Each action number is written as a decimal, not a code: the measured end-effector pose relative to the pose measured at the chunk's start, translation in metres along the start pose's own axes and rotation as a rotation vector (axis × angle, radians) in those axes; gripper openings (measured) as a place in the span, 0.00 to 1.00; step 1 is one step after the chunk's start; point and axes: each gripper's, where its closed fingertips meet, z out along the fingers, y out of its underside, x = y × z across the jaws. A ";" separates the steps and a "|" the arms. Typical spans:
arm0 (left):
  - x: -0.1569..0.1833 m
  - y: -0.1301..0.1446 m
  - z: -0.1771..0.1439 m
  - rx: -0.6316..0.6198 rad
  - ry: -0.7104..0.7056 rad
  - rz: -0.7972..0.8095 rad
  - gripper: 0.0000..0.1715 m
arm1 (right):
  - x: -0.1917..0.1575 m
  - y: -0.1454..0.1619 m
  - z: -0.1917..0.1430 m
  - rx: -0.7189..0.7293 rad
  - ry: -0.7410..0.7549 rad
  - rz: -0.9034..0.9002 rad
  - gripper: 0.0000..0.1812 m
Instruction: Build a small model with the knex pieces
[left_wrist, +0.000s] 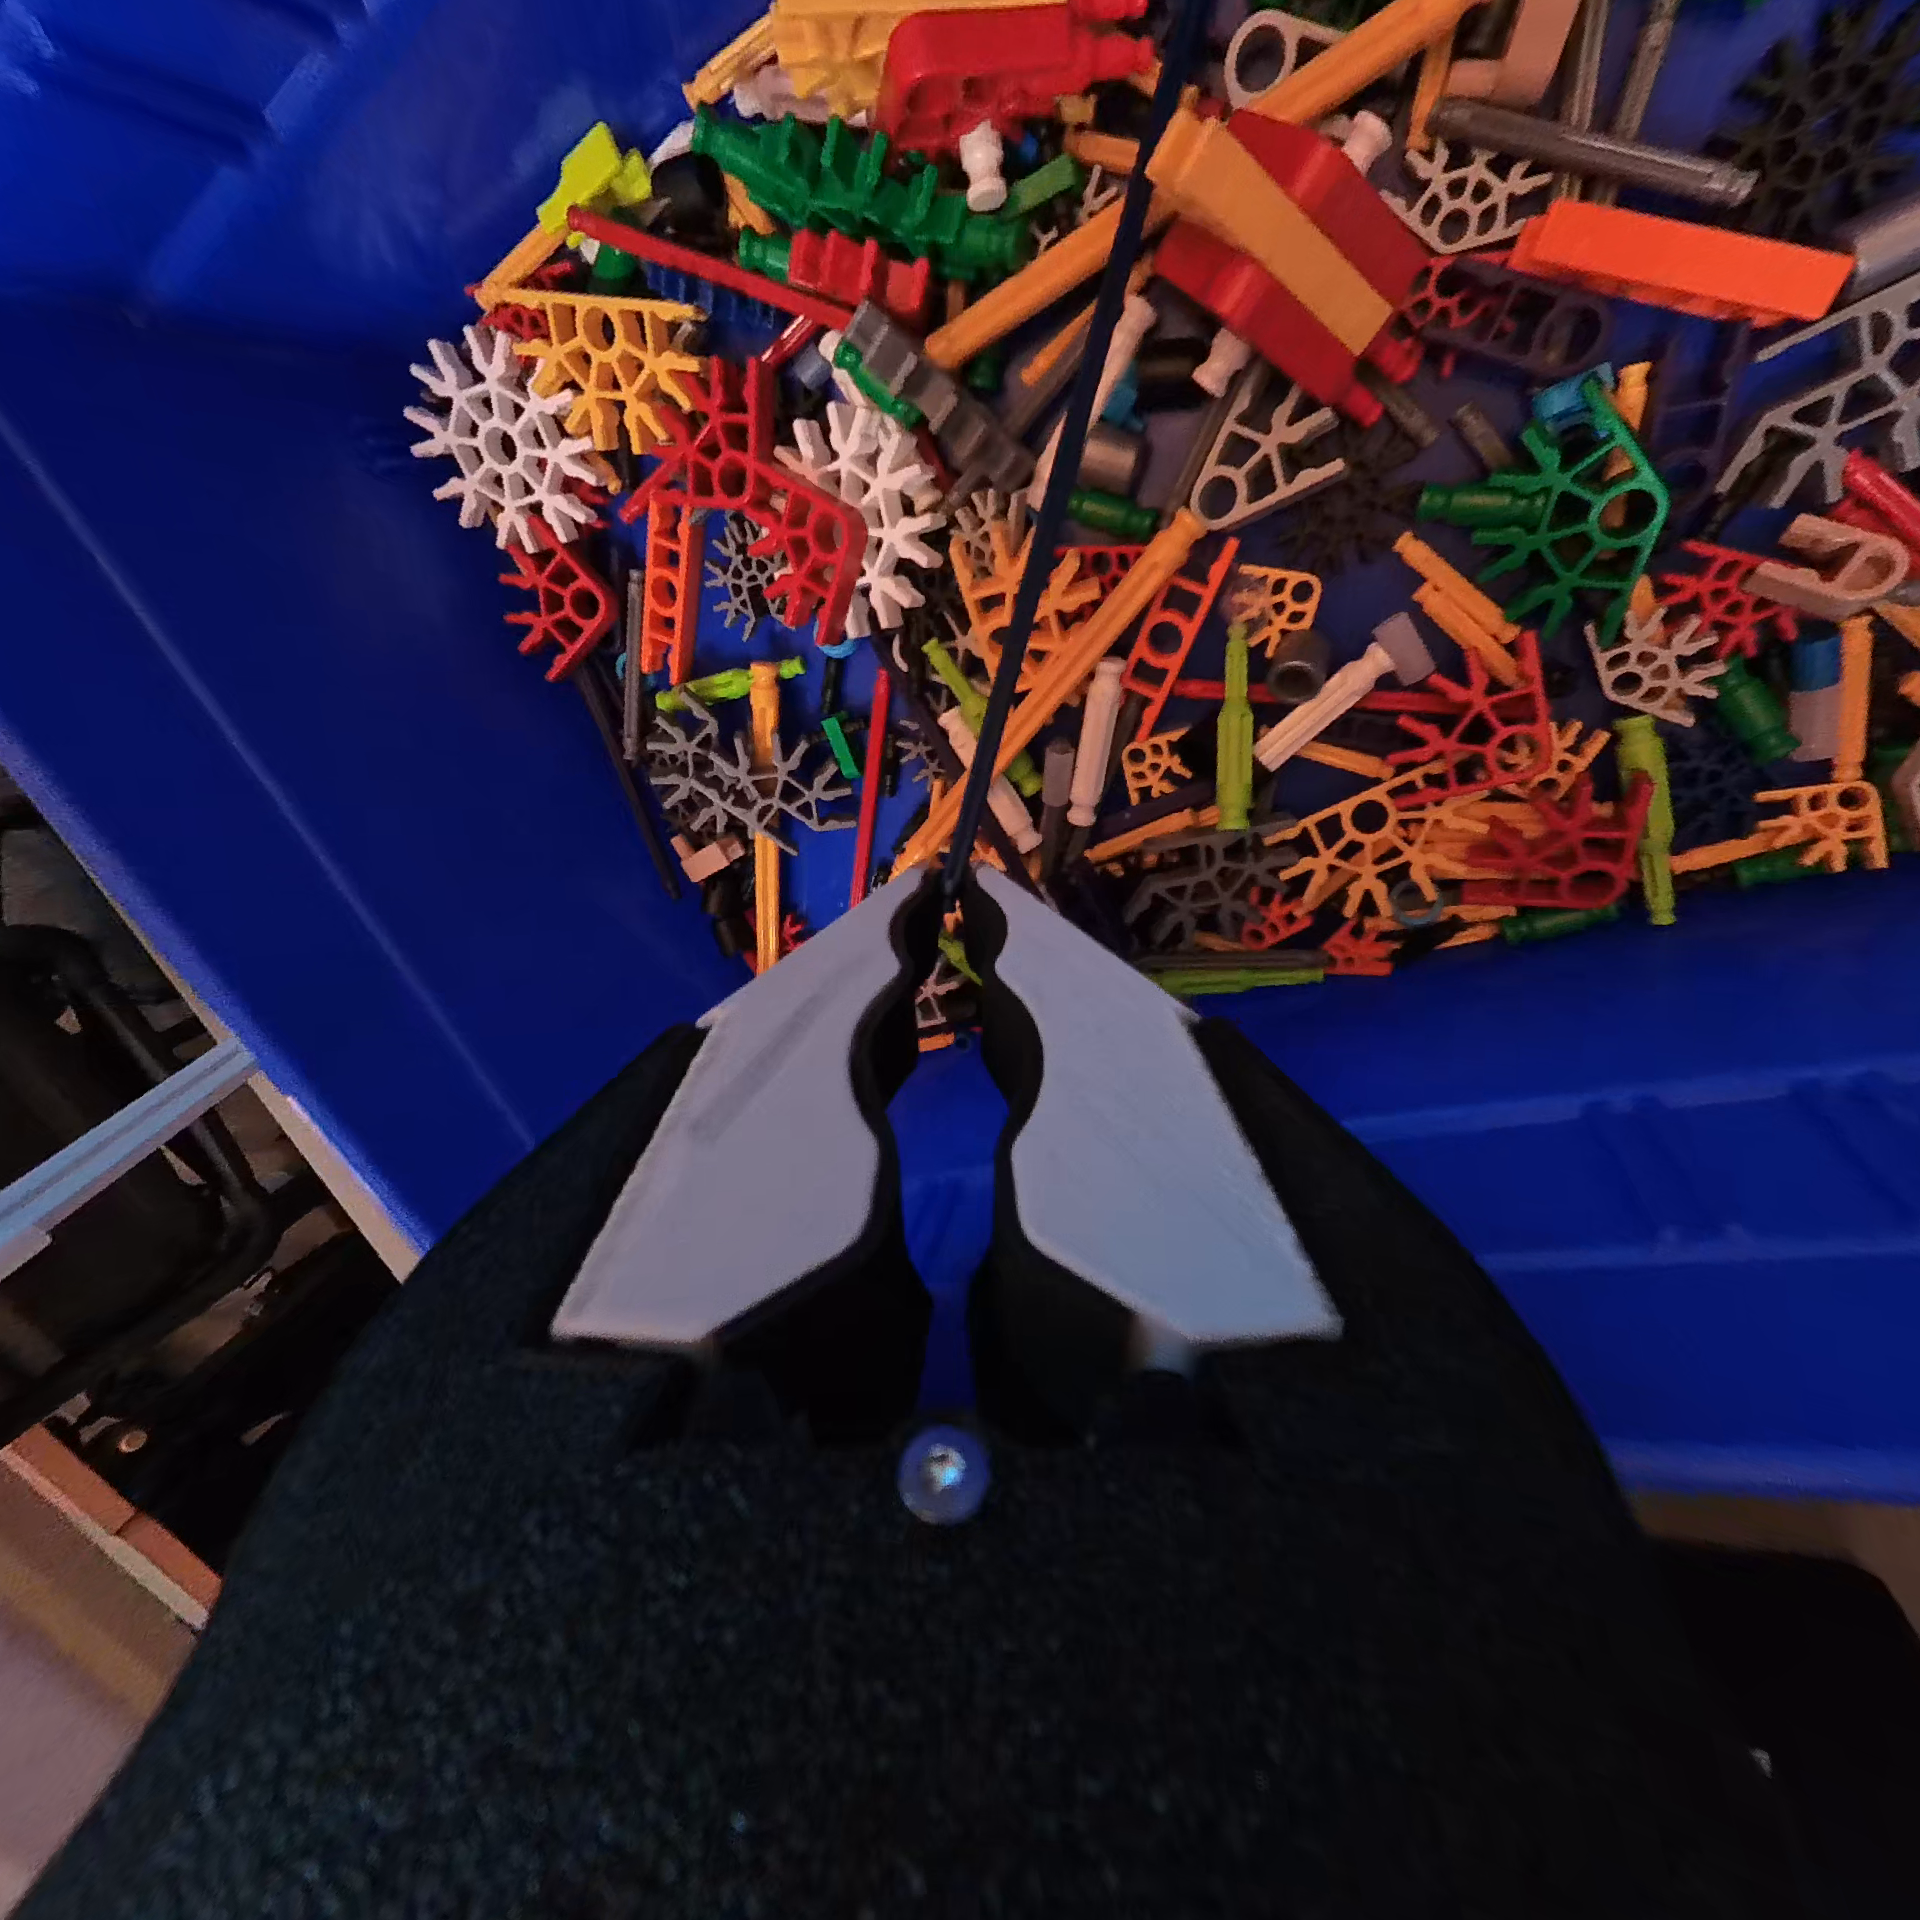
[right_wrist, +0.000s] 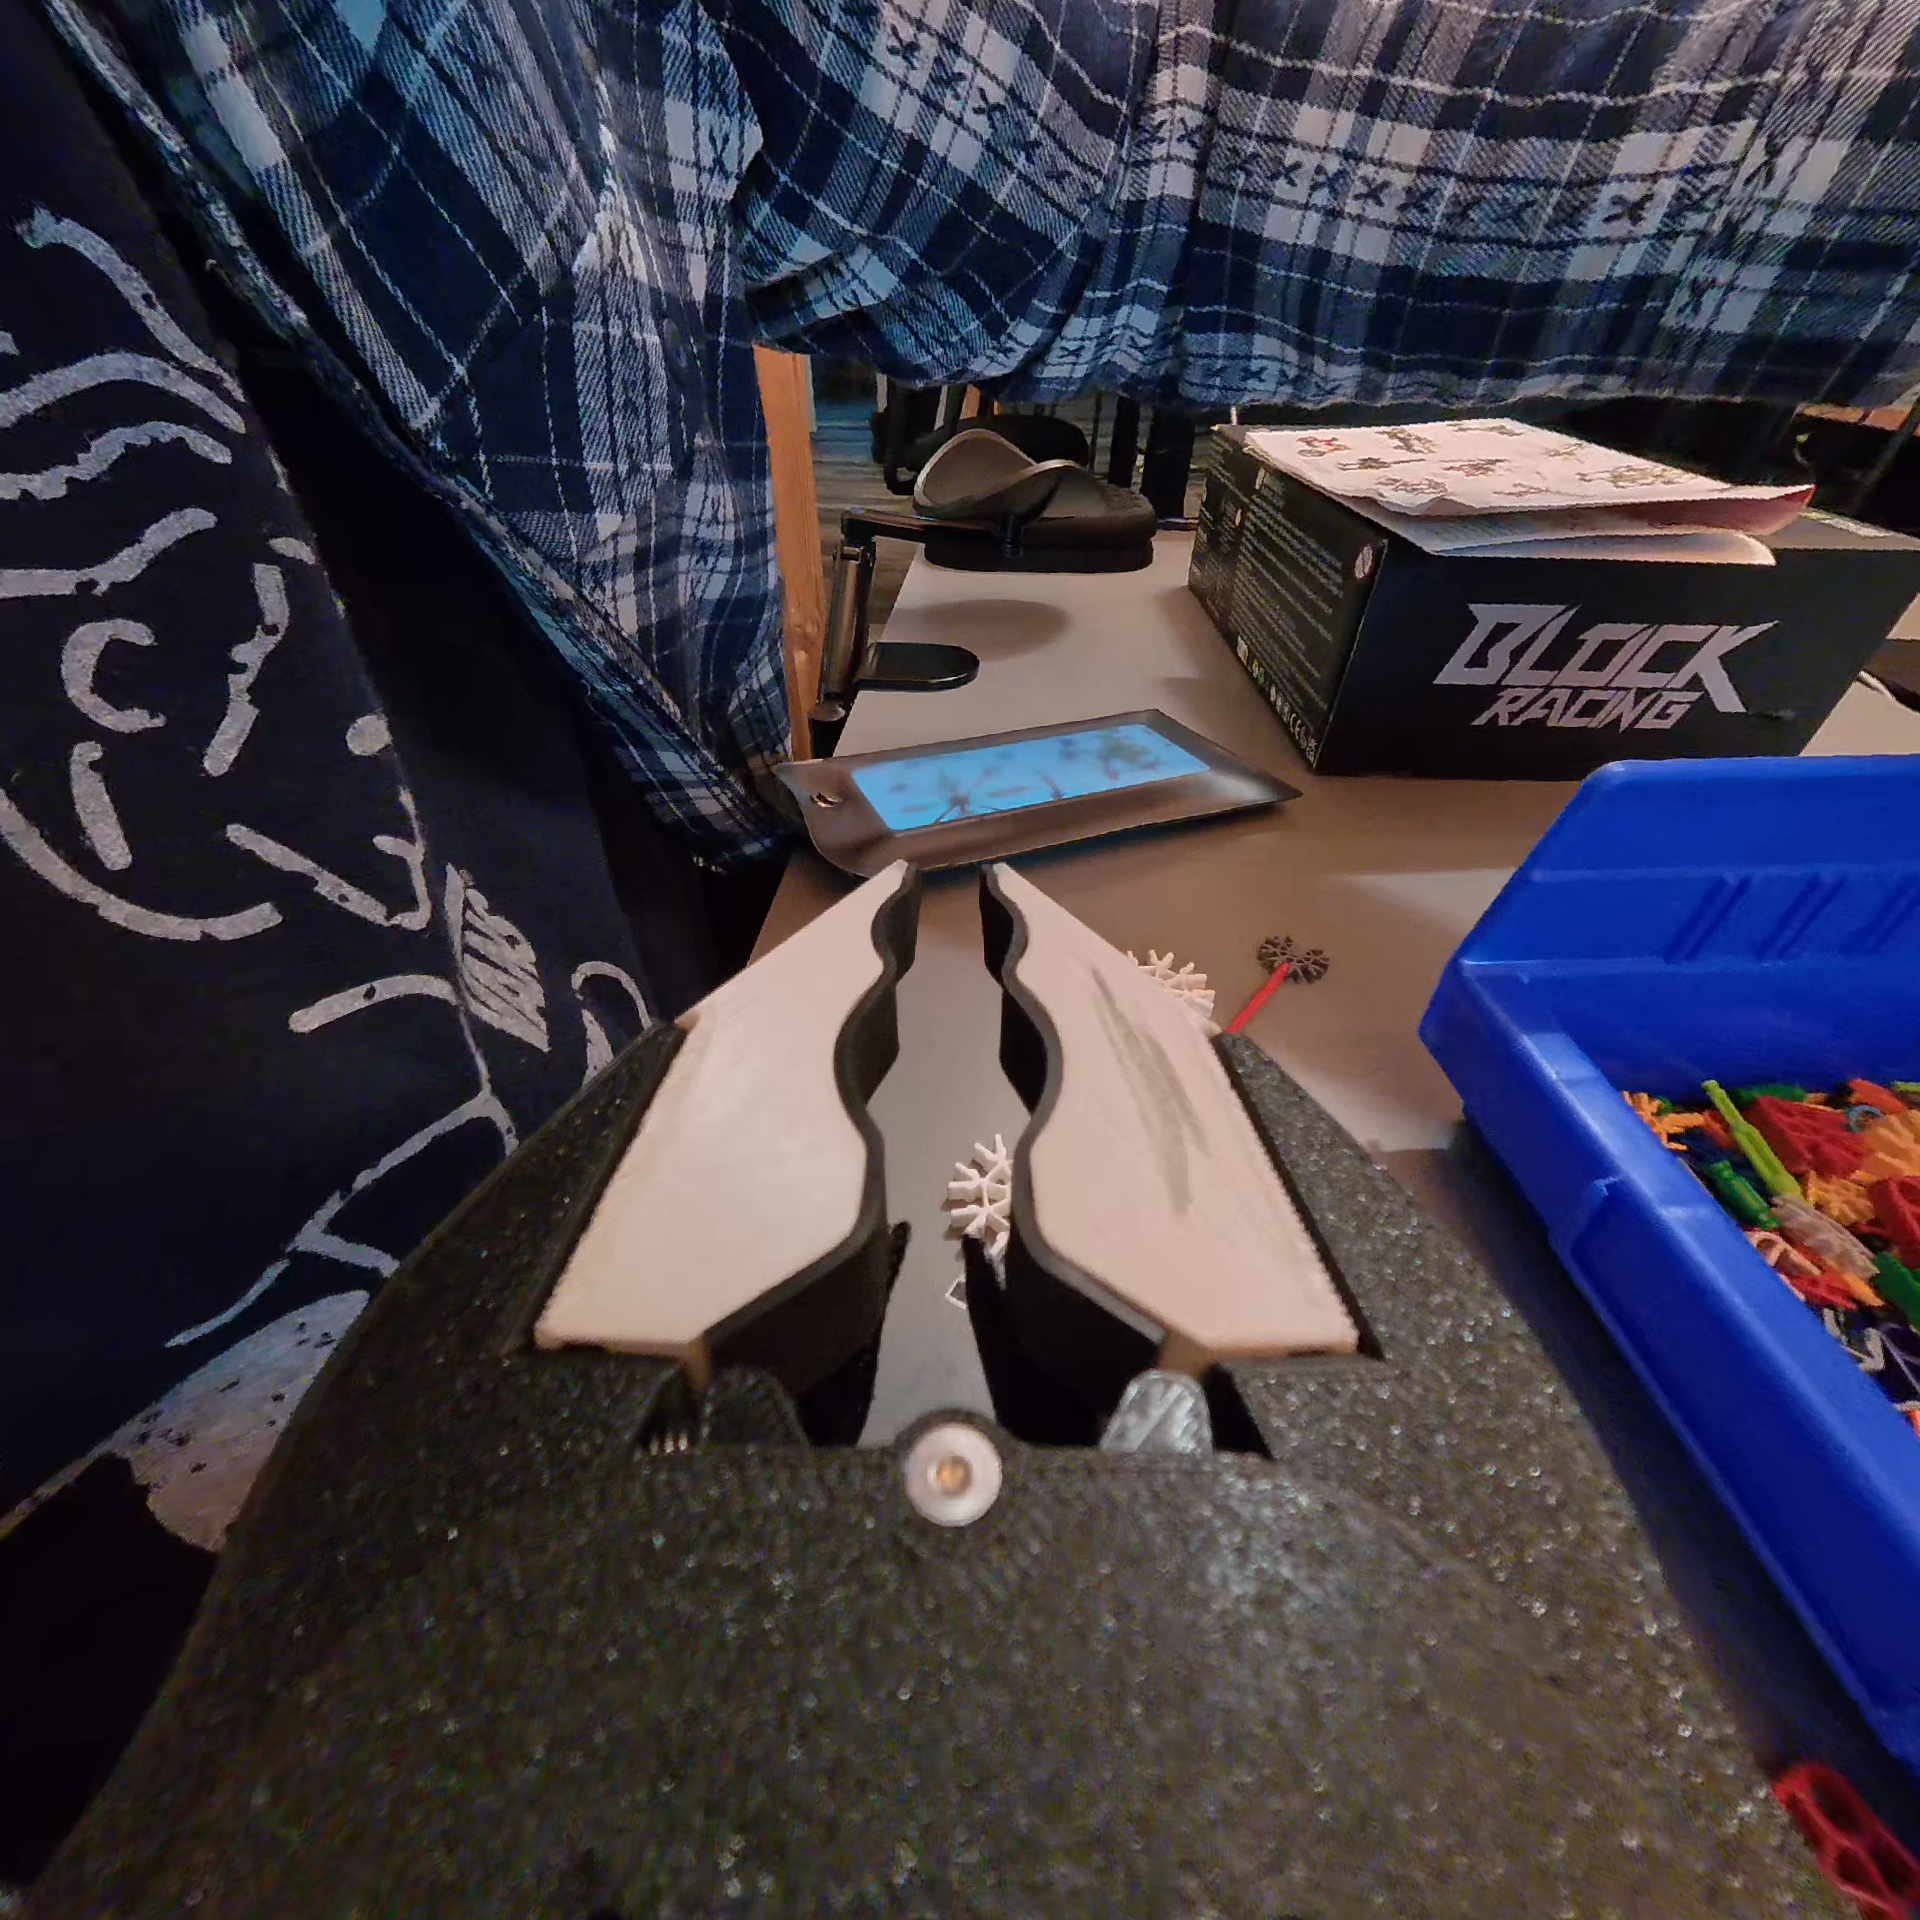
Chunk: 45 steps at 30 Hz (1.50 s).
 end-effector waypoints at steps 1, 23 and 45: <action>0.000 0.000 0.000 -0.002 0.003 0.002 0.01 | 0.000 0.000 0.000 0.000 -0.001 0.000 0.06; 0.000 -0.003 -0.004 0.002 0.067 -0.008 0.14 | 0.000 0.001 0.000 -0.010 0.002 -0.019 0.06; 0.042 -0.021 0.020 -0.146 0.322 0.111 0.02 | -0.001 0.005 0.002 -0.044 -0.002 -0.059 0.06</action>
